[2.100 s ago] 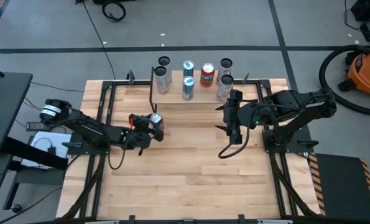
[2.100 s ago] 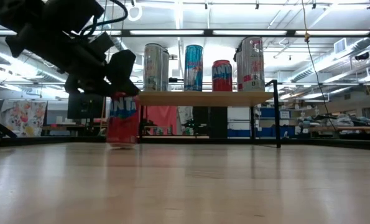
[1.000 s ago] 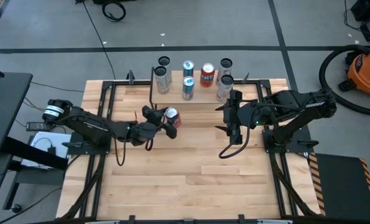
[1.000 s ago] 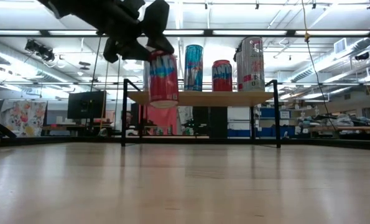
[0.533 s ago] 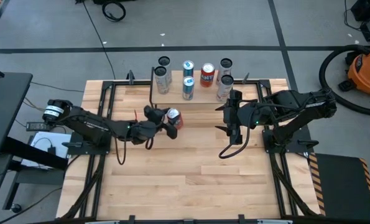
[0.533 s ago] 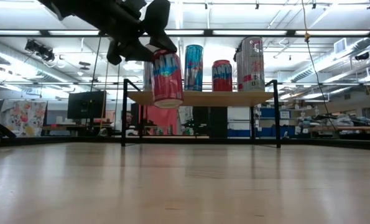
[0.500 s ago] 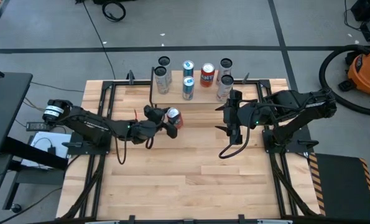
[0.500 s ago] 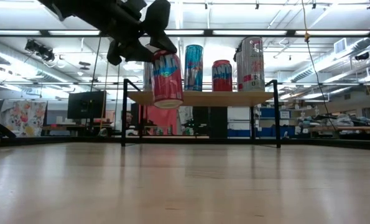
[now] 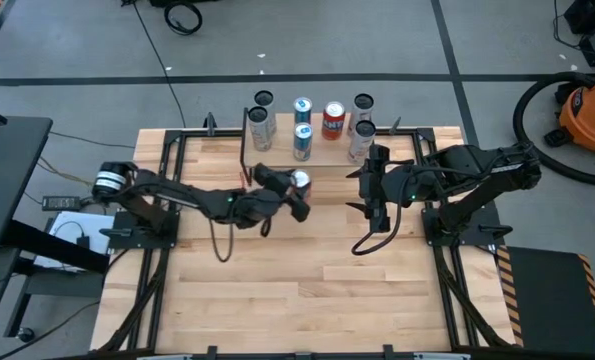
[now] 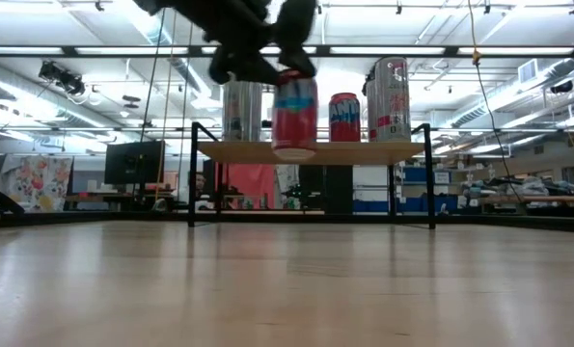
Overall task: Place canned beverage on shelf
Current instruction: Put the red soda can on the shelf aligned with the other red soda can
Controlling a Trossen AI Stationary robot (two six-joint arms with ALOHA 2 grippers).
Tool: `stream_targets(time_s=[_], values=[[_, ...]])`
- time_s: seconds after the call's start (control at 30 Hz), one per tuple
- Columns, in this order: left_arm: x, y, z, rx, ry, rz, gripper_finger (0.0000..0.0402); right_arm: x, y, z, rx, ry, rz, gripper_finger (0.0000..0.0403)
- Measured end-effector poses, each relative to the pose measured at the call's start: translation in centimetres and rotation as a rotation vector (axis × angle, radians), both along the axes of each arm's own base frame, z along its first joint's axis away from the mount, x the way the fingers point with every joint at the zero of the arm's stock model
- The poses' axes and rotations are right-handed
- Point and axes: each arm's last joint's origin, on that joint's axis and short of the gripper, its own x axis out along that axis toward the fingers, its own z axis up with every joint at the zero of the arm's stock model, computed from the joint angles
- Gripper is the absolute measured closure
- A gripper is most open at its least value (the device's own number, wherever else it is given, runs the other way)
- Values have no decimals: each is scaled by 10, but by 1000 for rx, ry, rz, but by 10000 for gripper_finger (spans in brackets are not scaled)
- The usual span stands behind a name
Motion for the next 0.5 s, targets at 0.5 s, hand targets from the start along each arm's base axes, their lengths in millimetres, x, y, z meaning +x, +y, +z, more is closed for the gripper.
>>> stream_targets(time_s=[0.5], values=[[52, 18, 38, 41, -49, 33, 155, 0, 1, 0, -2, 12, 33, 108]])
